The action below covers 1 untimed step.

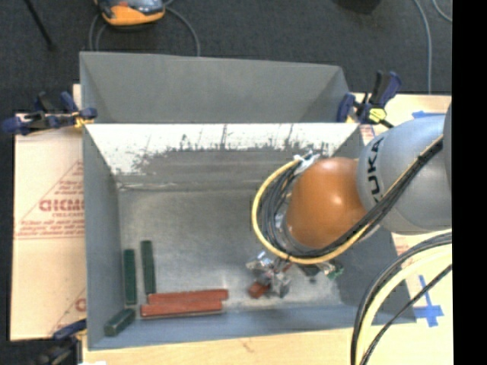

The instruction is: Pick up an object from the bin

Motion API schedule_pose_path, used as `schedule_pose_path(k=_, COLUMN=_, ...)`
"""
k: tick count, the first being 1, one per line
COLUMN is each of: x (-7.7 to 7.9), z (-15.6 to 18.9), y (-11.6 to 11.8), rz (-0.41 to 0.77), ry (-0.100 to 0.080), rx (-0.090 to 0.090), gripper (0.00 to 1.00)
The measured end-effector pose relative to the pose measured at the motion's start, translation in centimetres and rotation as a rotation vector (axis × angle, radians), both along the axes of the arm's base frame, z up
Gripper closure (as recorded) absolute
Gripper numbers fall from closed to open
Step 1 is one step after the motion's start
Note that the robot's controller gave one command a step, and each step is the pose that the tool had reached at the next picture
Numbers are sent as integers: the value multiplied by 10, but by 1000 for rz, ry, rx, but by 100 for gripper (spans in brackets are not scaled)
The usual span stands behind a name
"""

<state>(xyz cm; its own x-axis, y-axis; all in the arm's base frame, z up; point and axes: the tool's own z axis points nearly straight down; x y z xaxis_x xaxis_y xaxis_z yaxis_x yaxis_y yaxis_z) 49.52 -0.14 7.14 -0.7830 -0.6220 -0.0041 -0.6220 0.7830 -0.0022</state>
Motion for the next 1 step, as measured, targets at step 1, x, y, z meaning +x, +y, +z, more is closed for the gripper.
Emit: schedule_pose_path(k=1, x=0, z=0, y=0, rz=0, ry=0, rx=0, gripper=100)
